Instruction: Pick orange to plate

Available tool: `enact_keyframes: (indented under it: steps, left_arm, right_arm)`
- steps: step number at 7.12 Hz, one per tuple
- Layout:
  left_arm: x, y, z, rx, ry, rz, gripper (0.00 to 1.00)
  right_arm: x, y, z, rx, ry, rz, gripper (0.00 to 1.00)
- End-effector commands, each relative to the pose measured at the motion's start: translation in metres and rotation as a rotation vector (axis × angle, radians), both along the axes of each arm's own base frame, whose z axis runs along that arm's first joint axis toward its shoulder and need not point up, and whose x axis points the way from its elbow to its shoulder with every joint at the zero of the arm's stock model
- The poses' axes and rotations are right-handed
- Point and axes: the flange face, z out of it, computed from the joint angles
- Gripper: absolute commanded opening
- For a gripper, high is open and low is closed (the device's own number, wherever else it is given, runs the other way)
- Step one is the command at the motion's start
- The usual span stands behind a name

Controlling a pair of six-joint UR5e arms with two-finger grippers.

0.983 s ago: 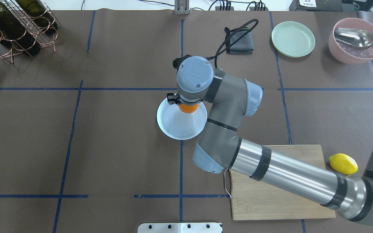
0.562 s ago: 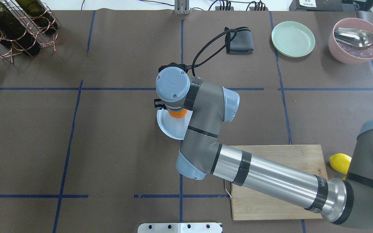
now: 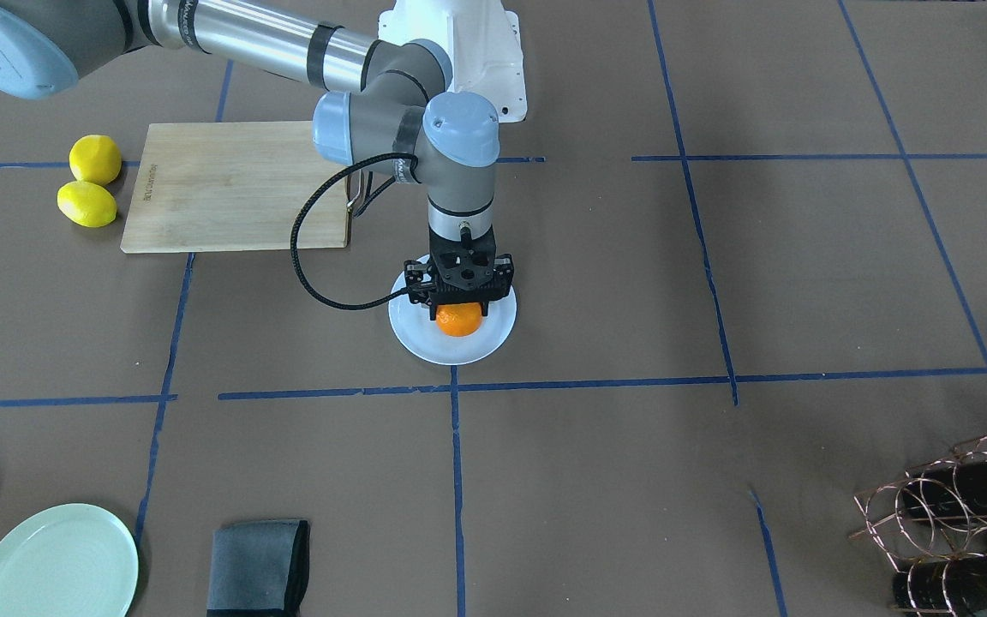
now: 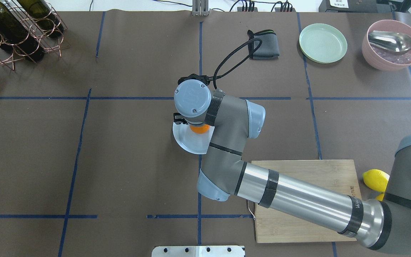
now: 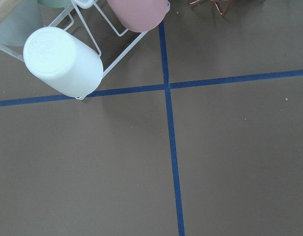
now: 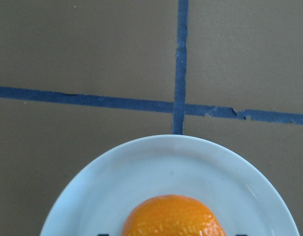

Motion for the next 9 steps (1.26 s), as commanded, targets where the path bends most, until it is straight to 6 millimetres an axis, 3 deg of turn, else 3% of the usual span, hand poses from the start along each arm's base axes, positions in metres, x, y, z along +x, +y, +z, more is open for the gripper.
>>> enact_keyframes:
  steps: [1, 2, 3, 6, 8, 9]
  left_arm:
    - [0.0, 0.0, 0.001, -0.002, 0.001, 0.0, 1.0]
    - [0.0, 0.0, 0.001, 0.0, -0.001, 0.002, 1.0]
    - [0.0, 0.0, 0.002, -0.003, 0.001, 0.002, 1.0]
    - [0.0, 0.003, 0.004, -0.011, 0.002, 0.004, 1.0]
    - [0.0, 0.004, 0.005, -0.016, 0.002, 0.004, 1.0]
    - [0.0, 0.005, 0.006, -0.02, 0.002, 0.004, 1.0]
  right_arm:
    - [0.037, -0.021, -0.014, 0.006, -0.018, 0.024, 1.0]
    - [0.082, -0.045, -0.016, 0.008, -0.007, -0.018, 1.0]
    - [0.149, -0.071, 0.005, 0.022, -0.012, -0.088, 1.0]
    - [0.384, -0.145, 0.132, 0.131, 0.018, -0.294, 1.0]
    - [0.498, -0.153, 0.22, 0.196, 0.104, -0.396, 1.0]
    - [0.55, -0.145, 0.264, 0.21, 0.144, -0.429, 1.0]
